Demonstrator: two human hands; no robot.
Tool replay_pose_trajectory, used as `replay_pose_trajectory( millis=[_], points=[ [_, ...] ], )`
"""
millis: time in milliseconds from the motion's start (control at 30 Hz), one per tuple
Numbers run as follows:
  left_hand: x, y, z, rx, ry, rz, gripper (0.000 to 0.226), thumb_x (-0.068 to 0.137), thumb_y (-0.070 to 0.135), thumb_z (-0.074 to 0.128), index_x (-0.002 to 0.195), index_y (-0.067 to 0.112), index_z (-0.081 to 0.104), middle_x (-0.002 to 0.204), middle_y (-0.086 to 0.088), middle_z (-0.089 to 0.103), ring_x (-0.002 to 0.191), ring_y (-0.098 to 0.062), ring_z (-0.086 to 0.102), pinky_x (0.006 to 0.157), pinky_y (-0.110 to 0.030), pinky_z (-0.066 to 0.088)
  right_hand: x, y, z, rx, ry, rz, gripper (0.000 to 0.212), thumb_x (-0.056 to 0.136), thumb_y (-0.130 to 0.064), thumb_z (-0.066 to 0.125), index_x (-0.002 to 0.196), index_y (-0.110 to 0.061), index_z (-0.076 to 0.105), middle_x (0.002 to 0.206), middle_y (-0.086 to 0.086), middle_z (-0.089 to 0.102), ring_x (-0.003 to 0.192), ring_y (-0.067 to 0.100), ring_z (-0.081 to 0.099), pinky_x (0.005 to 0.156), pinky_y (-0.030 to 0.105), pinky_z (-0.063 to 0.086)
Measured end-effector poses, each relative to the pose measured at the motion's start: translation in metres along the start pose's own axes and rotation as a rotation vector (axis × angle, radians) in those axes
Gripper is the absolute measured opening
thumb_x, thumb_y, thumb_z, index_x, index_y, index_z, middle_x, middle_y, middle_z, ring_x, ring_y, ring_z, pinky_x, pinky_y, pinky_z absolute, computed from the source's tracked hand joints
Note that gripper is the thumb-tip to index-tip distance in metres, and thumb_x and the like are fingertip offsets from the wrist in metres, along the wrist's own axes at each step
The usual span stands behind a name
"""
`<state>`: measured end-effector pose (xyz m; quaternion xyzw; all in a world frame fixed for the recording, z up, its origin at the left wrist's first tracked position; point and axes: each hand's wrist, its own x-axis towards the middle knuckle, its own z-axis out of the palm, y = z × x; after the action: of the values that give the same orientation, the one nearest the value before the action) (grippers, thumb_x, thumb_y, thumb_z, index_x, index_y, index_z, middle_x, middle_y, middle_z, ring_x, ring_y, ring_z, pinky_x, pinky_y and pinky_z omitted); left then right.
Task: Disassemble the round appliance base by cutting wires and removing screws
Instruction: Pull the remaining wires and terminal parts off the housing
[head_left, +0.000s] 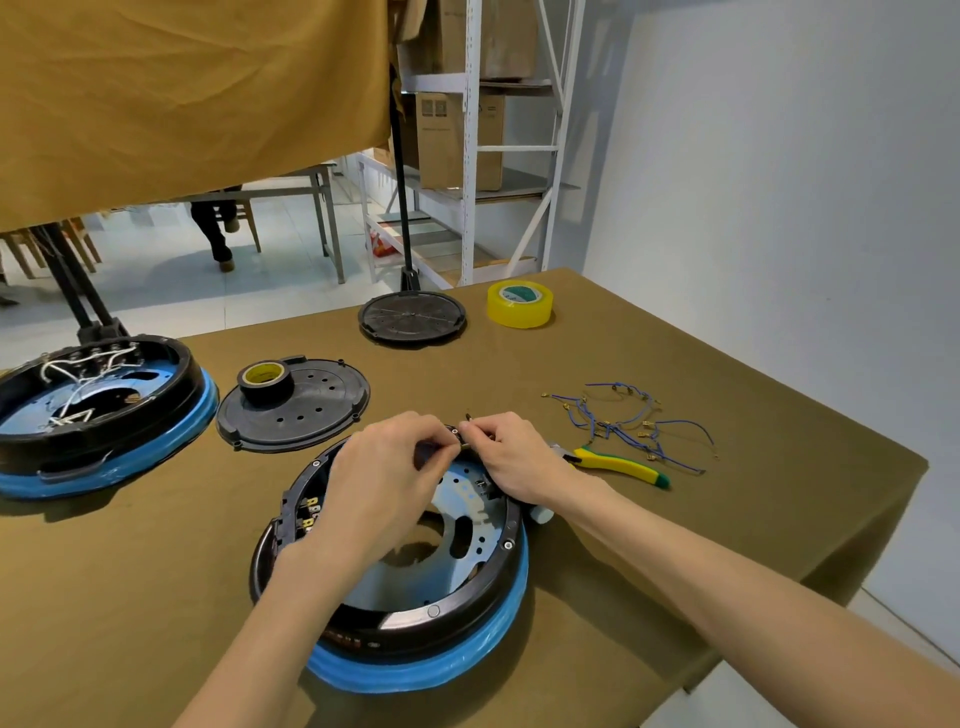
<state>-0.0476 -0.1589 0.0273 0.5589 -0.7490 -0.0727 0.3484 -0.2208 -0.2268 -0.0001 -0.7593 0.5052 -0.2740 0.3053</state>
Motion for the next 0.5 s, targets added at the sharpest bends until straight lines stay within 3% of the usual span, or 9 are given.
replay_pose_trajectory(
  millis=[100, 167, 233, 333, 400, 500],
  points=[
    [-0.002, -0.013, -0.011, -0.236, 0.104, -0.118, 0.011, 0.089, 0.025, 0.078, 0.091, 0.036, 0.079, 0.087, 0.014, 0.064, 0.077, -0.004, 0.06, 0.068, -0.016, 0.048, -0.007, -0.005, -0.002, 0.092, 0.095, -0.061, 0.037, 0.109, -0.031, 0.047, 0.091, -0.011, 0.073, 0.084, -0.003, 0.067, 0.076, 0.012, 0.058, 0.073, 0.032, 0.045],
    [-0.004, -0.013, -0.013, -0.382, 0.098, -0.166, 0.013, 0.087, 0.022, 0.08, 0.091, 0.035, 0.081, 0.082, 0.011, 0.073, 0.077, -0.004, 0.066, 0.07, -0.02, 0.054, -0.017, -0.017, -0.005, 0.203, 0.207, -0.145, 0.028, 0.107, -0.03, 0.051, 0.11, -0.02, 0.077, 0.104, -0.008, 0.073, 0.099, 0.006, 0.065, 0.086, 0.025, 0.051],
    [-0.004, -0.007, -0.013, -0.551, 0.086, -0.203, 0.01, 0.087, 0.021, 0.081, 0.094, 0.029, 0.083, 0.084, 0.01, 0.079, 0.08, -0.007, 0.074, 0.074, -0.024, 0.06, -0.025, -0.03, -0.01, 0.286, 0.172, -0.221, 0.025, 0.103, -0.034, 0.055, 0.104, -0.024, 0.078, 0.098, -0.009, 0.075, 0.095, 0.01, 0.069, 0.084, 0.029, 0.055],
    [-0.004, -0.001, -0.008, -0.667, 0.102, -0.2, 0.005, 0.085, 0.022, 0.082, 0.086, 0.027, 0.083, 0.08, 0.005, 0.079, 0.076, -0.012, 0.075, 0.071, -0.022, 0.059, -0.034, -0.035, -0.02, 0.304, 0.13, -0.222, 0.024, 0.101, -0.028, 0.062, 0.09, -0.016, 0.079, 0.082, -0.002, 0.075, 0.08, 0.02, 0.07, 0.076, 0.041, 0.057],
    [-0.005, 0.001, -0.004, -0.705, 0.096, -0.196, 0.002, 0.083, 0.028, 0.082, 0.086, 0.028, 0.083, 0.081, 0.004, 0.079, 0.077, -0.013, 0.075, 0.071, -0.02, 0.059, -0.039, -0.028, -0.027, 0.318, 0.101, -0.221, 0.023, 0.101, -0.026, 0.063, 0.09, -0.014, 0.08, 0.079, -0.001, 0.076, 0.078, 0.02, 0.071, 0.075, 0.037, 0.057],
    [-0.006, 0.0, 0.008, -0.591, 0.054, -0.203, 0.026, 0.084, 0.046, 0.074, 0.106, 0.032, 0.075, 0.097, 0.011, 0.077, 0.093, -0.006, 0.071, 0.077, -0.016, 0.055, -0.041, -0.009, -0.034, 0.259, 0.143, -0.197, 0.022, 0.101, -0.027, 0.063, 0.089, -0.02, 0.079, 0.079, -0.006, 0.075, 0.077, 0.011, 0.07, 0.072, 0.025, 0.055]
  ],
)
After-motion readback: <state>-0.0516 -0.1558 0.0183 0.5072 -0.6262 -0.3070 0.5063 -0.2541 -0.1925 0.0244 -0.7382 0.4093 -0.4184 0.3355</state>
